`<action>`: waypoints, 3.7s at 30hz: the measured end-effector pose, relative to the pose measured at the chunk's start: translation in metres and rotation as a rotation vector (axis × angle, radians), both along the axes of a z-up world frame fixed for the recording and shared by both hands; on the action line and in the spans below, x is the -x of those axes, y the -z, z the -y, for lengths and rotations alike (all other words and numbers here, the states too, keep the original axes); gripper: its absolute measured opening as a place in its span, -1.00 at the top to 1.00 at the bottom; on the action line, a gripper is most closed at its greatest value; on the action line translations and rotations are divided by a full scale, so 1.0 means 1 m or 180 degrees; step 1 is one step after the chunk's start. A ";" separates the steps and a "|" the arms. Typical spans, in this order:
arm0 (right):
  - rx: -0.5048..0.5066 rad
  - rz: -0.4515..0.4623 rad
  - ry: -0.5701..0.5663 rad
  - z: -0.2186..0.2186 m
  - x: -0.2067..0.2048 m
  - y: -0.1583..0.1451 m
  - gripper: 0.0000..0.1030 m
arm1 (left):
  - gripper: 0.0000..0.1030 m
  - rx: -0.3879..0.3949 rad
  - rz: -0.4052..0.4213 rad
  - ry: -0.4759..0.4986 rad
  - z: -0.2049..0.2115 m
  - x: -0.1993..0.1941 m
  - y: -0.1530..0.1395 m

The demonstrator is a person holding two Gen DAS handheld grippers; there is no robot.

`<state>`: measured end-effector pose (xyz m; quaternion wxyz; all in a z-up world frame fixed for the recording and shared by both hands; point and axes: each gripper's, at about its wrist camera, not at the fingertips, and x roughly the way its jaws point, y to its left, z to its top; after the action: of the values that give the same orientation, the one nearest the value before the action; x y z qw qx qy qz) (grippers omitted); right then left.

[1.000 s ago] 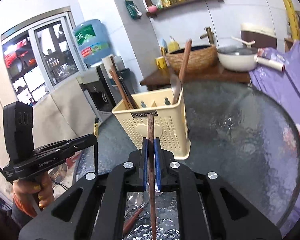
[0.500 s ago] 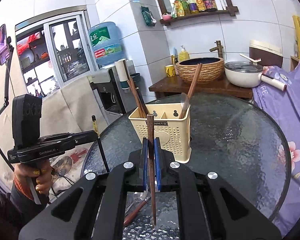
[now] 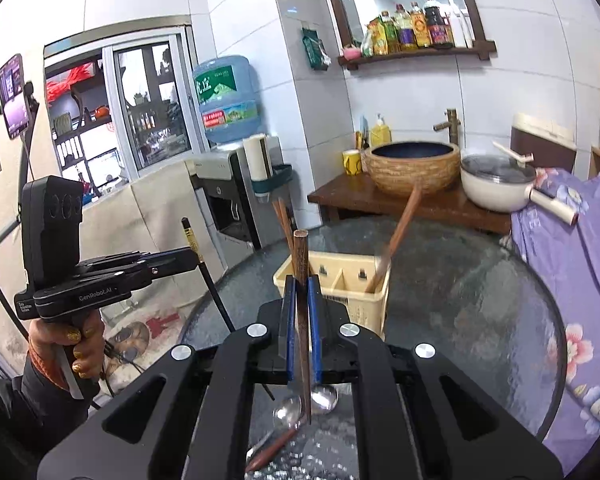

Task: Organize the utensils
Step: 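Lift both chopsticks and carry them above the beige holder, then lower both chopsticks into the holder and open both tools, then withdraw both open tools from the holder toward the metal spoons, then close left tool on a metal spoon while right grasps a wooden-handled spoon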

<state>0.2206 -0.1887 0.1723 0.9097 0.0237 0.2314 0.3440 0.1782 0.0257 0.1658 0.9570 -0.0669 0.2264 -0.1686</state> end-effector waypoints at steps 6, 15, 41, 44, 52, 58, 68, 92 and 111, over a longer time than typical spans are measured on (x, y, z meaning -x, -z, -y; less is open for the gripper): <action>-0.0102 0.0241 0.0101 -0.008 -0.018 -0.053 0.86 | 0.88 0.0115 0.0135 -0.0047 -0.003 -0.025 -0.045; -0.0138 0.0591 0.0571 -0.032 -0.066 -0.098 0.86 | 0.88 0.0187 0.0336 -0.0482 -0.008 -0.073 -0.079; -0.0051 -0.0050 0.0890 -0.038 -0.138 0.027 0.86 | 0.88 0.0000 -0.0347 -0.0639 -0.002 -0.127 0.044; -0.0078 -0.0052 0.0917 -0.034 -0.138 0.028 0.86 | 0.87 0.0008 -0.0385 -0.0638 0.000 -0.128 0.051; -0.0001 0.0111 0.0983 -0.032 -0.125 0.031 0.21 | 0.03 0.0049 -0.0276 -0.0637 0.001 -0.114 0.051; -0.0033 0.0145 0.1082 -0.023 -0.097 0.042 -0.11 | -0.42 -0.0207 -0.0219 -0.0664 0.010 -0.079 0.068; 0.0513 -0.0248 0.1227 -0.022 -0.056 0.119 -0.20 | -0.42 -0.0473 -0.0774 -0.0542 0.031 -0.031 0.148; 0.0698 -0.0758 0.1478 0.004 -0.020 0.202 -0.20 | 0.14 -0.0167 -0.1416 -0.0813 0.067 -0.026 0.210; 0.0686 -0.0811 0.1315 -0.013 -0.018 0.202 -0.20 | 0.31 -0.0202 -0.1369 -0.0922 0.069 -0.022 0.210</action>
<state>0.2384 -0.1757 -0.0298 0.9214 0.0166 0.3697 0.1185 0.2004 -0.0431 -0.0438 0.9026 -0.1028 0.4180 -0.0044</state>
